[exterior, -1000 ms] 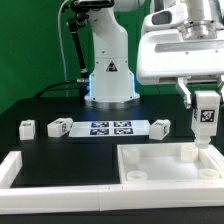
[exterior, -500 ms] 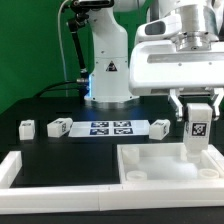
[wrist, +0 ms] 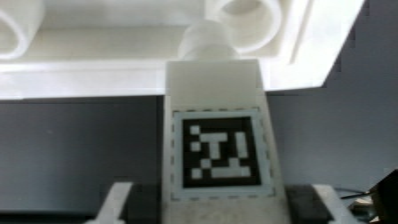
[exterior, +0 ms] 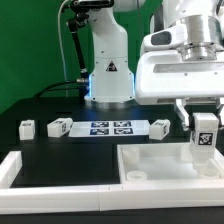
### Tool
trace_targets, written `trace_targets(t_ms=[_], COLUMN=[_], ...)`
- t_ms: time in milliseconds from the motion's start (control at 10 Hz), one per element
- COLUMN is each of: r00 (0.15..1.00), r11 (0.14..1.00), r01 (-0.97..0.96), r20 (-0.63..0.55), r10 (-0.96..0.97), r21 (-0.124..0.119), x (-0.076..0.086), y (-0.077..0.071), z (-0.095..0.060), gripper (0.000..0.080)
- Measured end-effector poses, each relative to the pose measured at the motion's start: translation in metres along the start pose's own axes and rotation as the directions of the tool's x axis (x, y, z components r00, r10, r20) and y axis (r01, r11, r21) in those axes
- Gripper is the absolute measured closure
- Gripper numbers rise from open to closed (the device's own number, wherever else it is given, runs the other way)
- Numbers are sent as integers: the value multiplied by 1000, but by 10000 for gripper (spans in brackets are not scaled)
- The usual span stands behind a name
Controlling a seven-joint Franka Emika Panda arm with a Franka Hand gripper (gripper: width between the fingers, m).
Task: Assemble square table
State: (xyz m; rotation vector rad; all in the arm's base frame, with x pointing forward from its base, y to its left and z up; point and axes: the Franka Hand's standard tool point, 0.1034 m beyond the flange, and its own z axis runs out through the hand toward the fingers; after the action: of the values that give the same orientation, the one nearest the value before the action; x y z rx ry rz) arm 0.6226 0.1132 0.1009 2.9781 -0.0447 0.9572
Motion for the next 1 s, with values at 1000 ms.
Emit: trace_targets(t_ms=[1000], r00=[1000], r11=[1000], r01=[14], r20=[-10], r10=[-14], r21=[1], x=[-4], y=[-7], z=[7], gripper=[509])
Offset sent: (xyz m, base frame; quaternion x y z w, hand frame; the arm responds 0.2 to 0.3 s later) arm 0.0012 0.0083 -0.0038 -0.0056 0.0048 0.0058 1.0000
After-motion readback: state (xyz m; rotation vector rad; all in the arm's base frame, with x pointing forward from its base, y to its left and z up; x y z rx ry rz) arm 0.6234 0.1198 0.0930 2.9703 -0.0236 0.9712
